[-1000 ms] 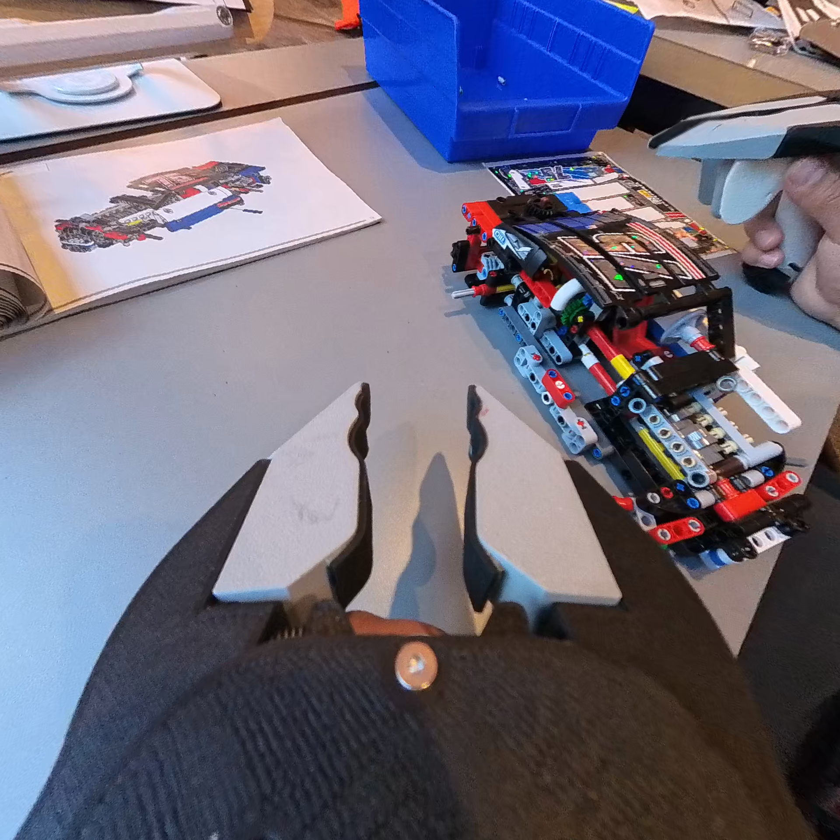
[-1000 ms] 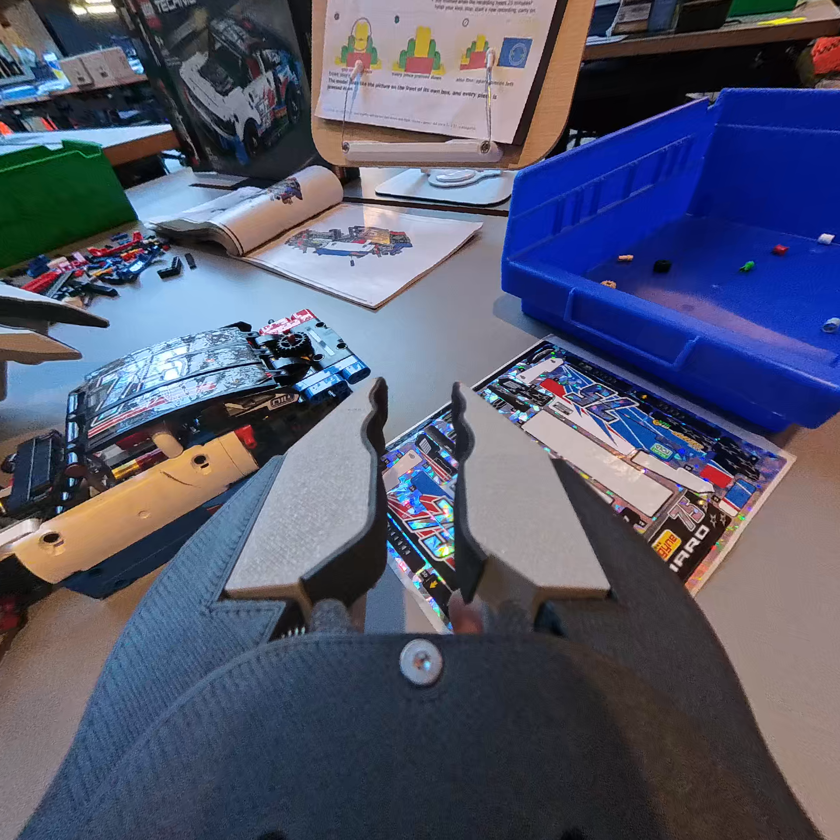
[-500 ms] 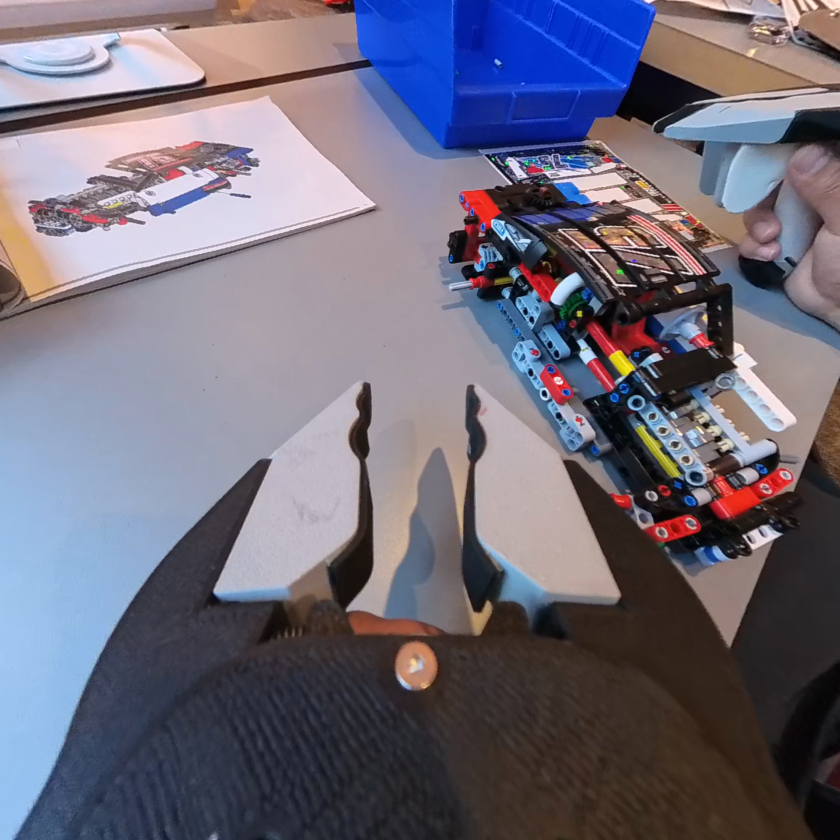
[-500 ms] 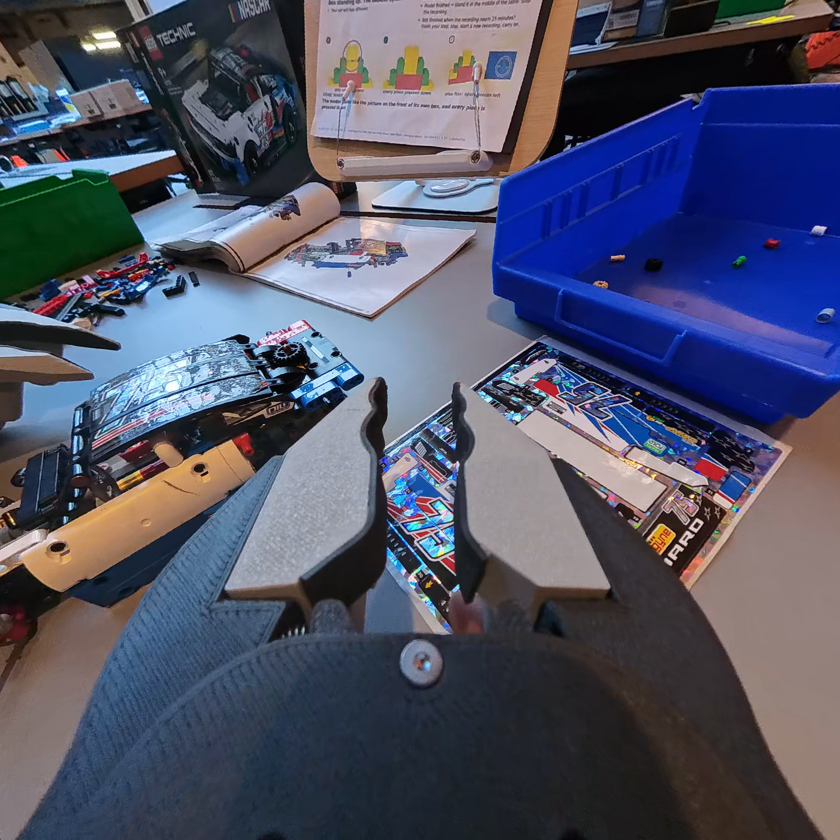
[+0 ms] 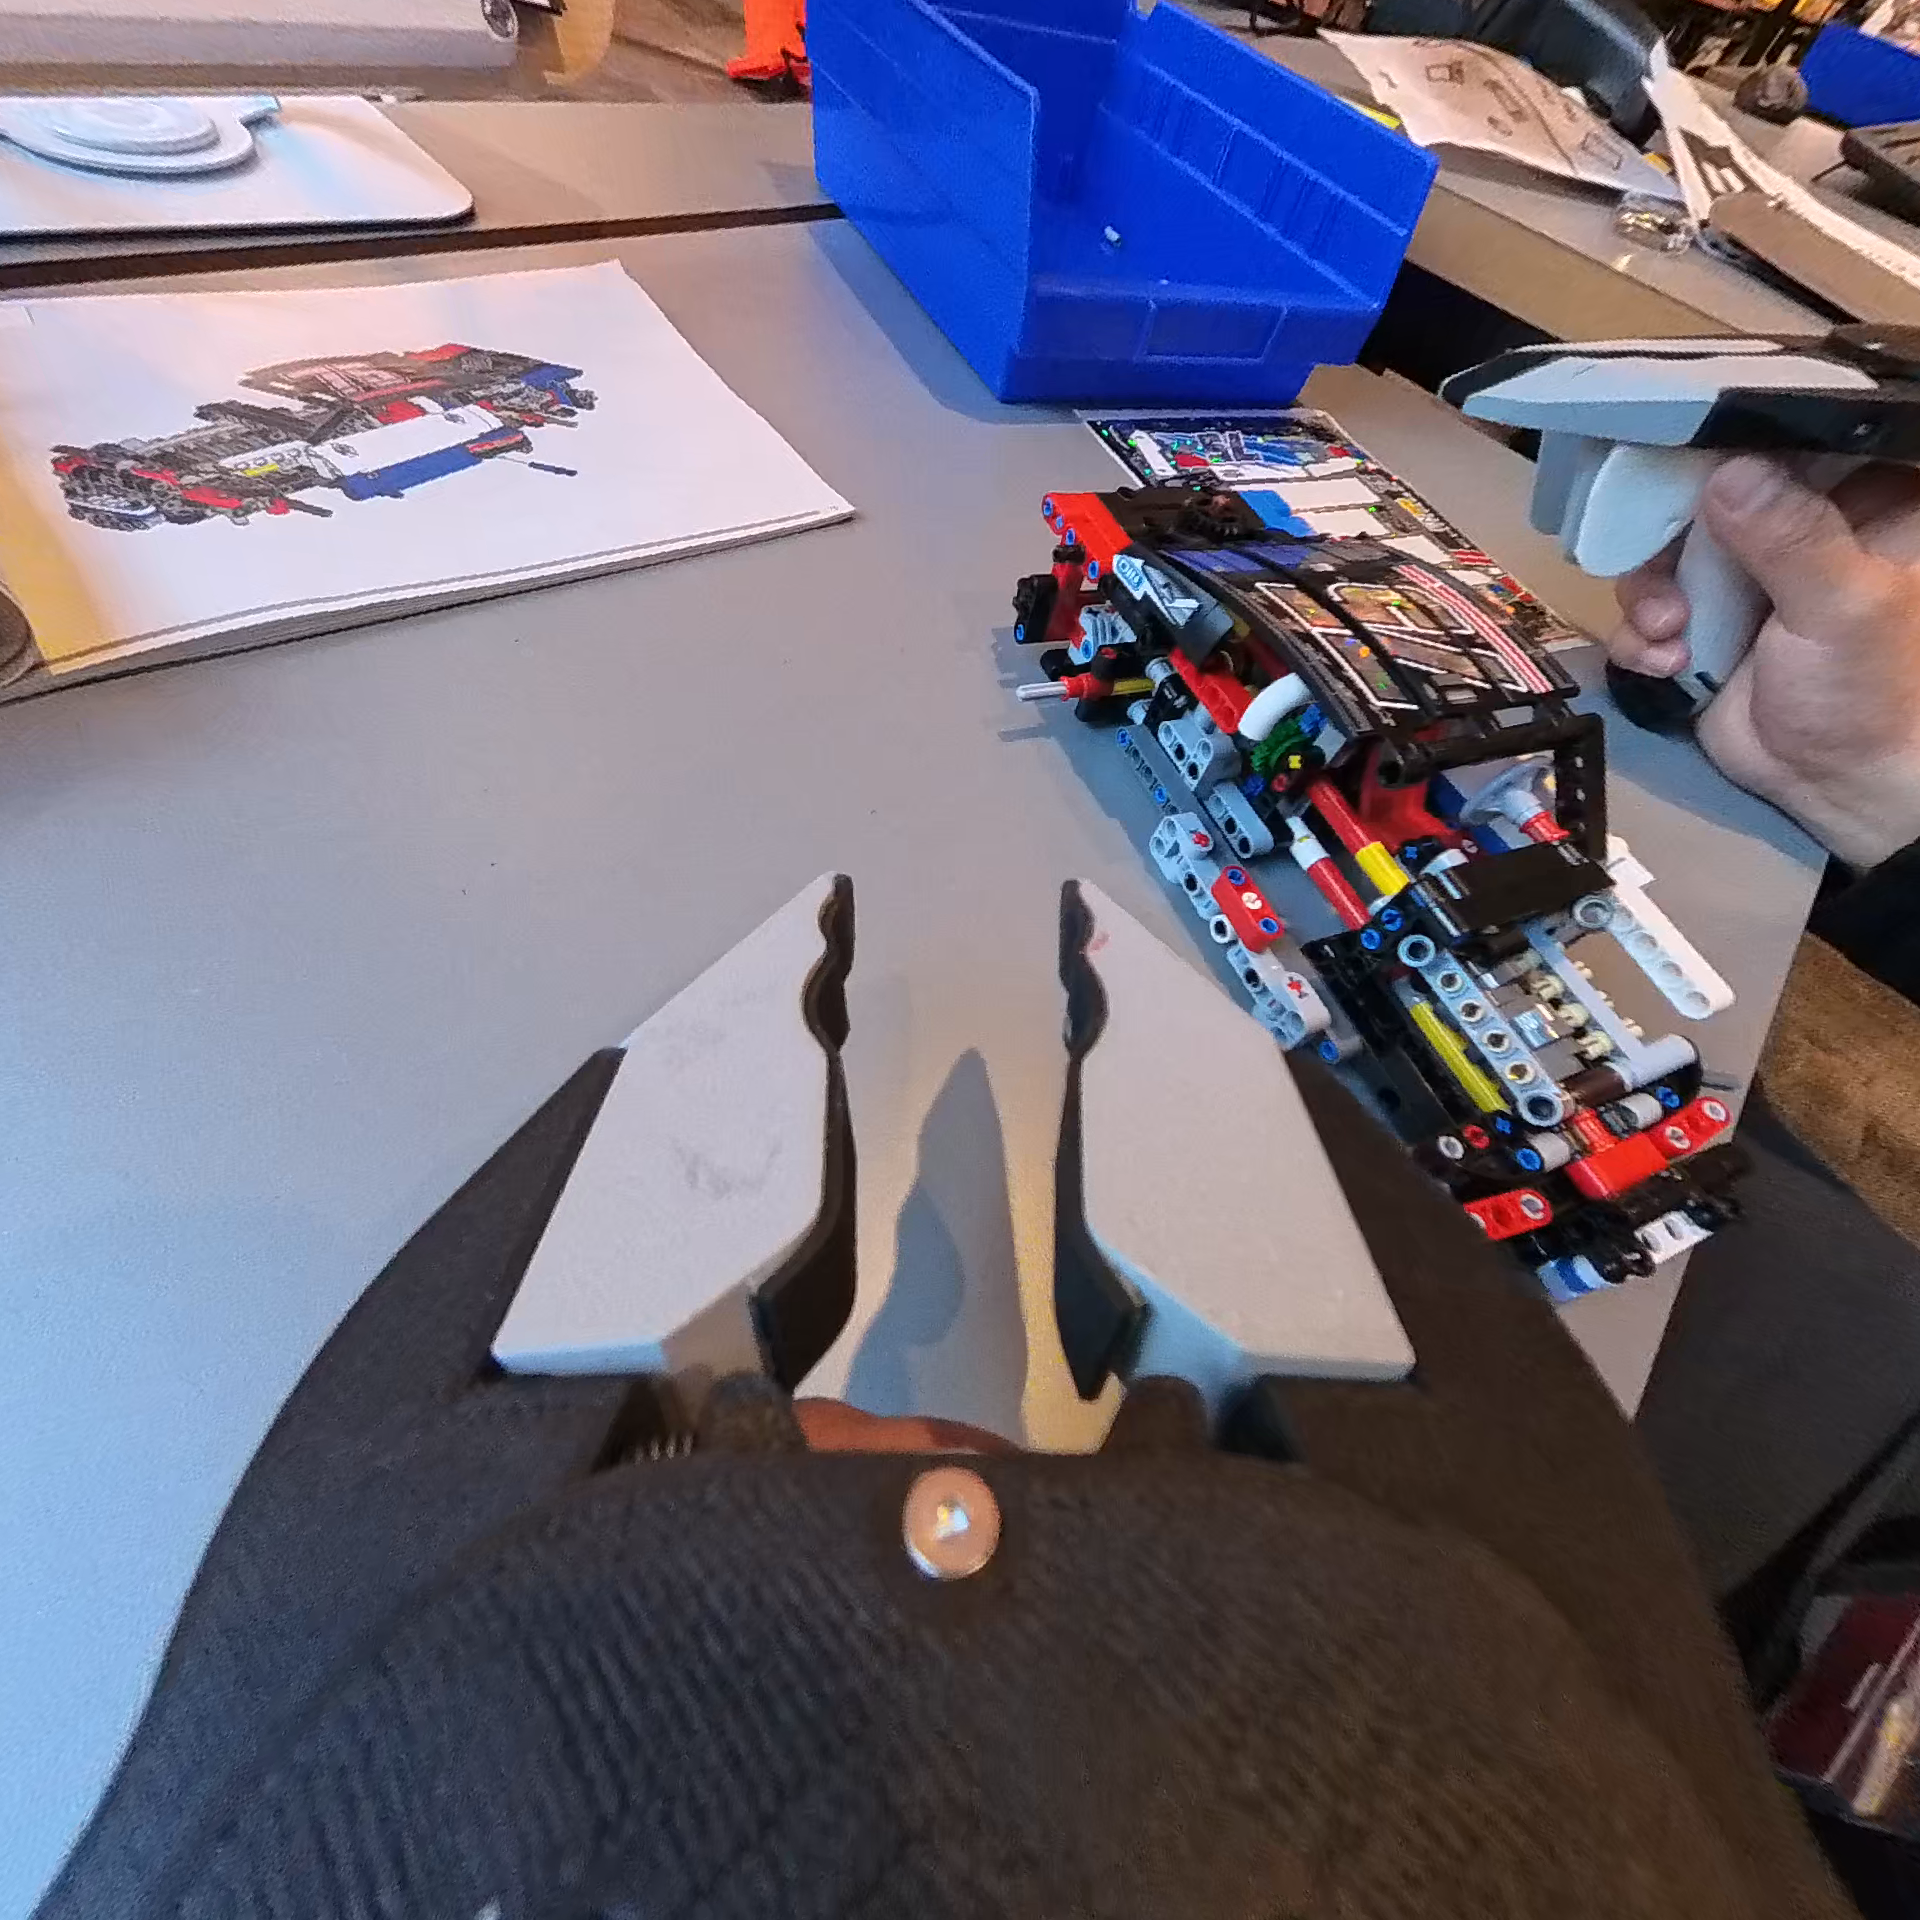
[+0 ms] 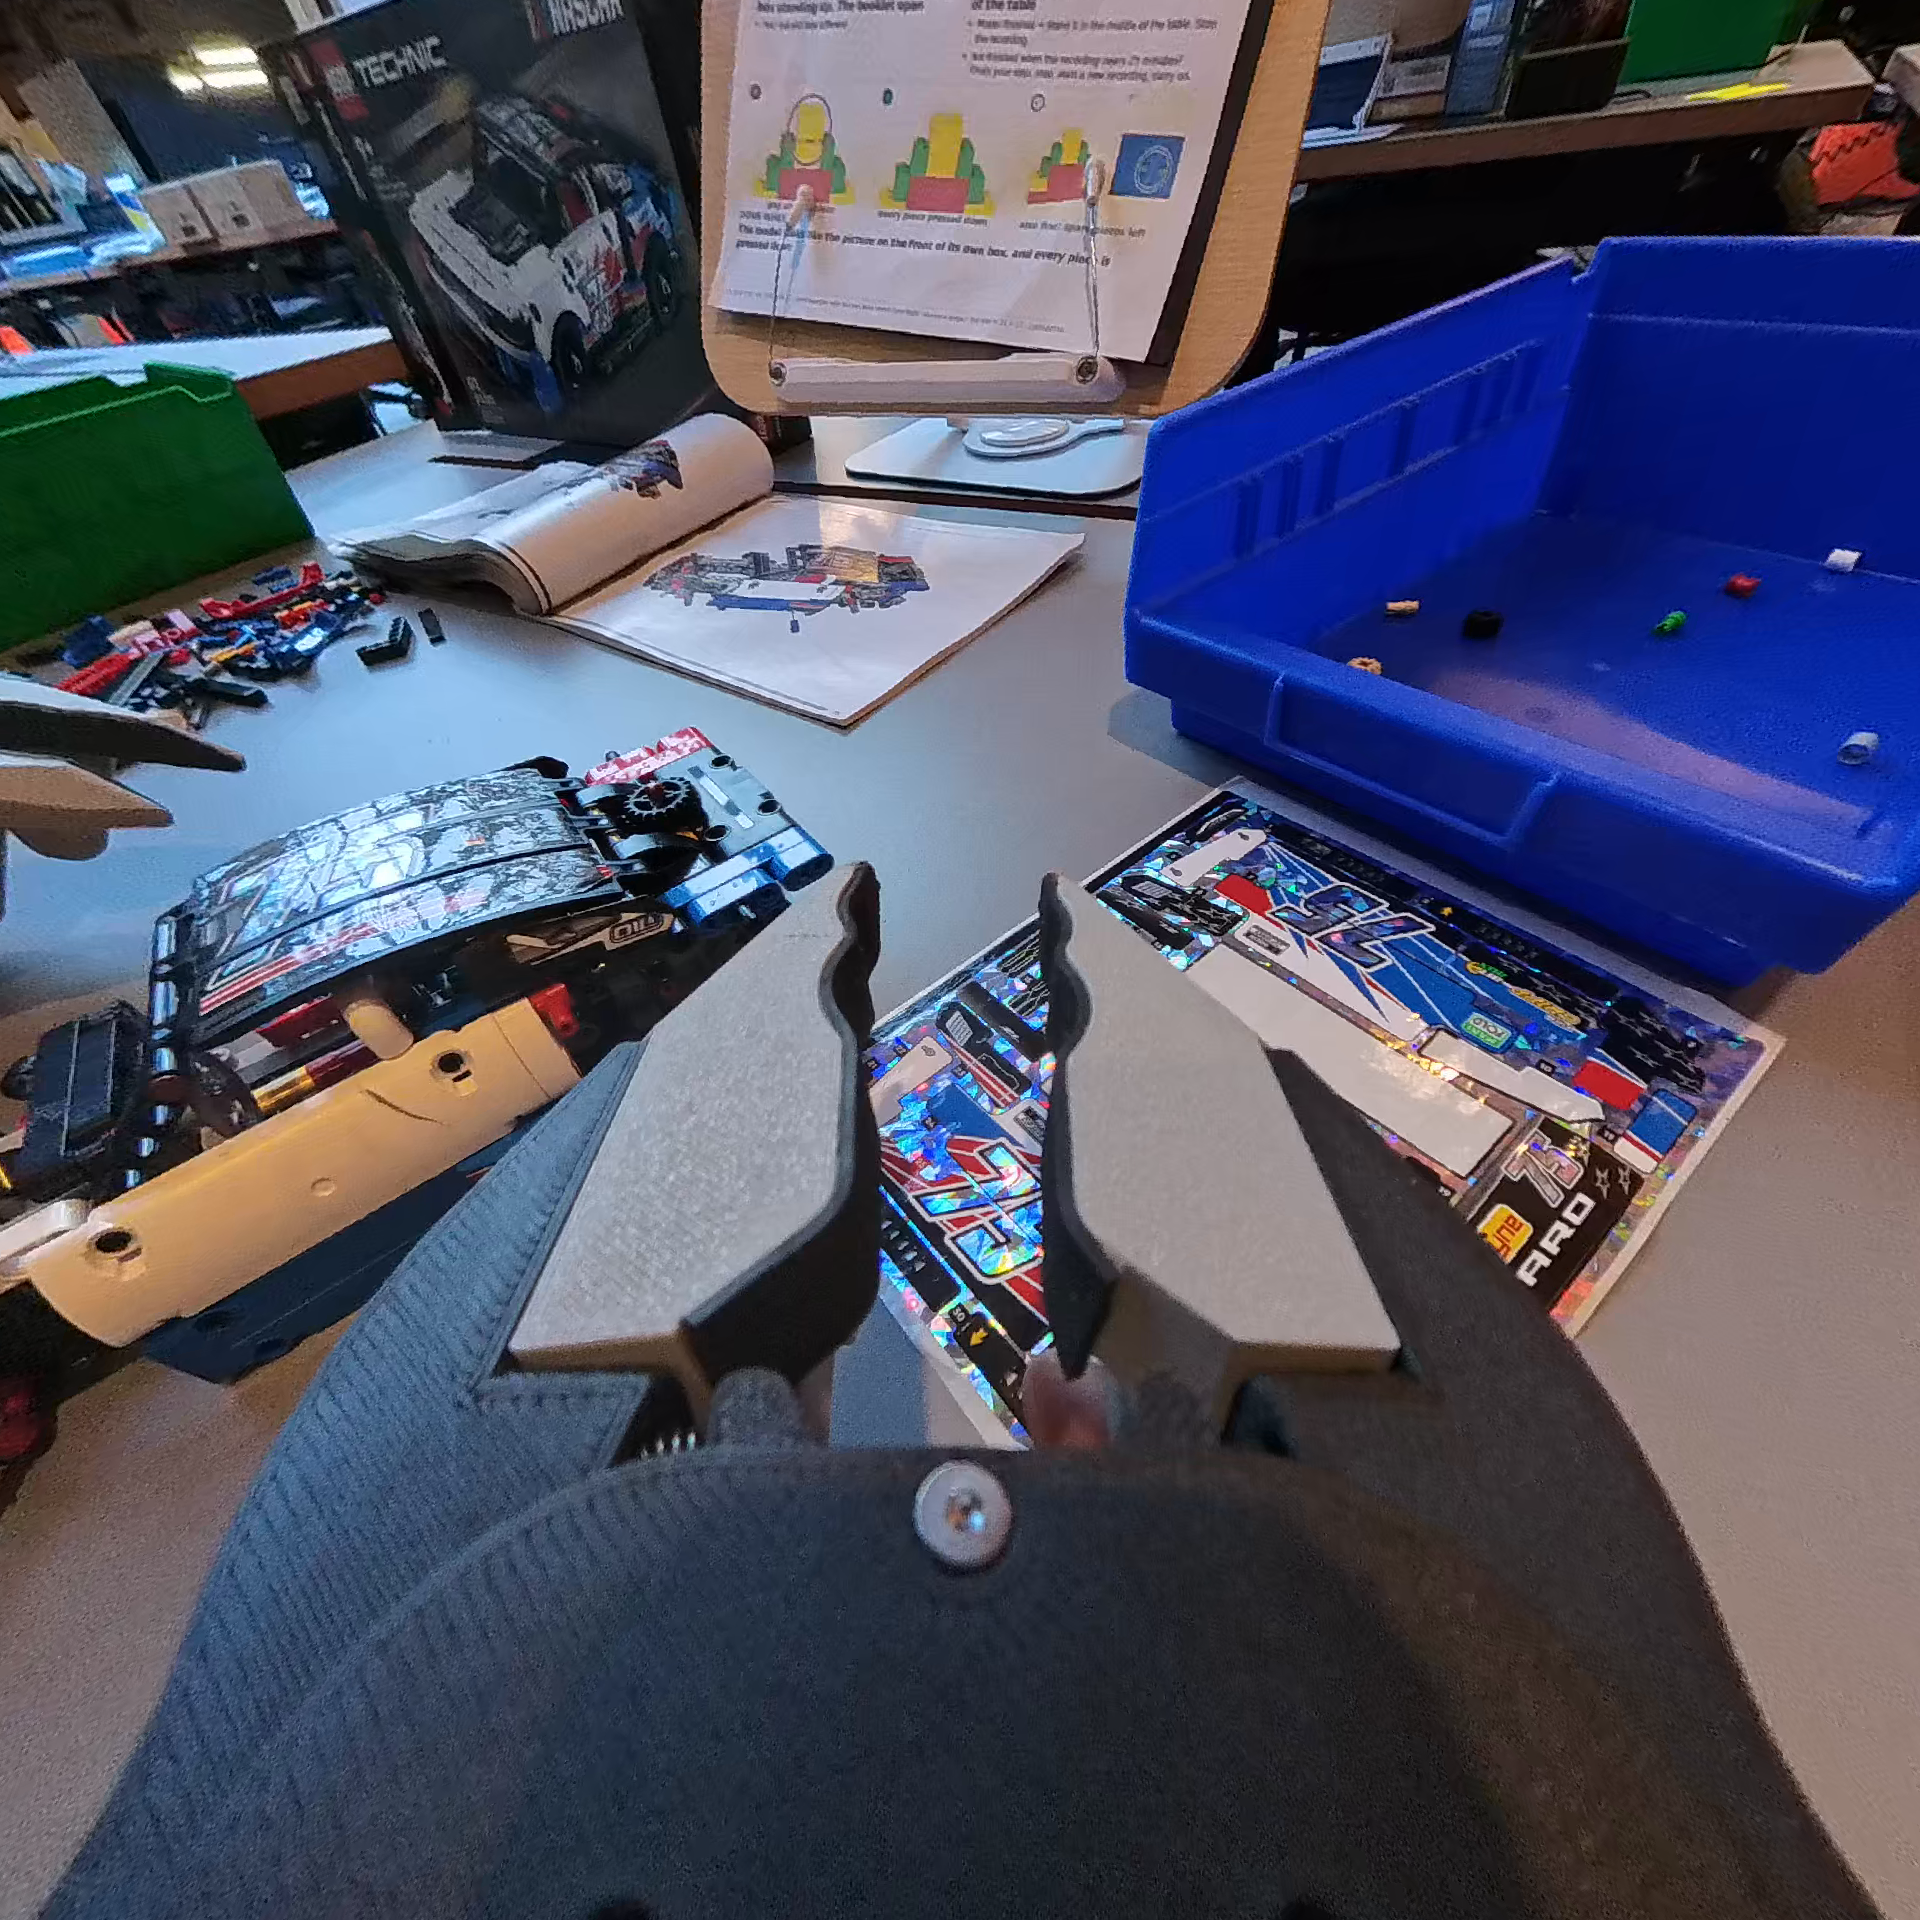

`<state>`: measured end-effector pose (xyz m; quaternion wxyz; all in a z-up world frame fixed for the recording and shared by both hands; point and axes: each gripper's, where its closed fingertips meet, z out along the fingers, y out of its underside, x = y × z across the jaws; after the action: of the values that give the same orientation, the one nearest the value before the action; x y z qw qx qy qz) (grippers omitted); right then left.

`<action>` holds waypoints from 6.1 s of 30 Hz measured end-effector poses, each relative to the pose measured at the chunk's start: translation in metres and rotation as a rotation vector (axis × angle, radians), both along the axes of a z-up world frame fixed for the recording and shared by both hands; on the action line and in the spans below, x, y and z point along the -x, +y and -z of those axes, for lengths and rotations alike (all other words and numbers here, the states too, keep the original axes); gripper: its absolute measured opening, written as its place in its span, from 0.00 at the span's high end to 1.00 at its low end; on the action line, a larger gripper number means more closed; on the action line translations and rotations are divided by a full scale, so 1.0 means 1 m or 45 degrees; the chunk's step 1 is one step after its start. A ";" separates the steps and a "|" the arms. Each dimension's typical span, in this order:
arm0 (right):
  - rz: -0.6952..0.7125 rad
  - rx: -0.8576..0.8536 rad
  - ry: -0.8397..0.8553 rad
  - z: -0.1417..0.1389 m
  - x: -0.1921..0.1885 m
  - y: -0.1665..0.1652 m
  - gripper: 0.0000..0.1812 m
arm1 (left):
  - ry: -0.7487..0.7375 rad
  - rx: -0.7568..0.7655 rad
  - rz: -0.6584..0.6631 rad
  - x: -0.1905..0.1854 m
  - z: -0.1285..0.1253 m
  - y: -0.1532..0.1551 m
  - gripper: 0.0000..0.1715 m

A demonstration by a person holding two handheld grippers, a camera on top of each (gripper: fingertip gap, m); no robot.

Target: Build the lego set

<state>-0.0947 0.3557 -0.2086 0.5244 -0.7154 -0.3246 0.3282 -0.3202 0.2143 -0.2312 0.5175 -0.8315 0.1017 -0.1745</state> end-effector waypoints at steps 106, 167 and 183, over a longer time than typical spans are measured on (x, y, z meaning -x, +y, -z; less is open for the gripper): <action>0.125 -0.181 -0.332 0.016 0.011 0.003 0.89 | 0.658 0.665 0.237 0.336 0.020 0.015 0.97; 0.120 -0.234 -0.295 0.009 0.010 0.001 0.93 | 0.588 0.291 0.360 0.171 -0.010 -0.028 0.99; 0.125 -0.229 -0.308 0.011 0.010 0.002 0.93 | 0.846 0.393 -0.006 0.253 0.003 -0.024 1.00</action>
<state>-0.1047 0.3578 -0.2192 0.5588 -0.7149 -0.3782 0.1834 -0.5727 0.1902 -0.2341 0.3251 -0.9113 0.2349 0.0930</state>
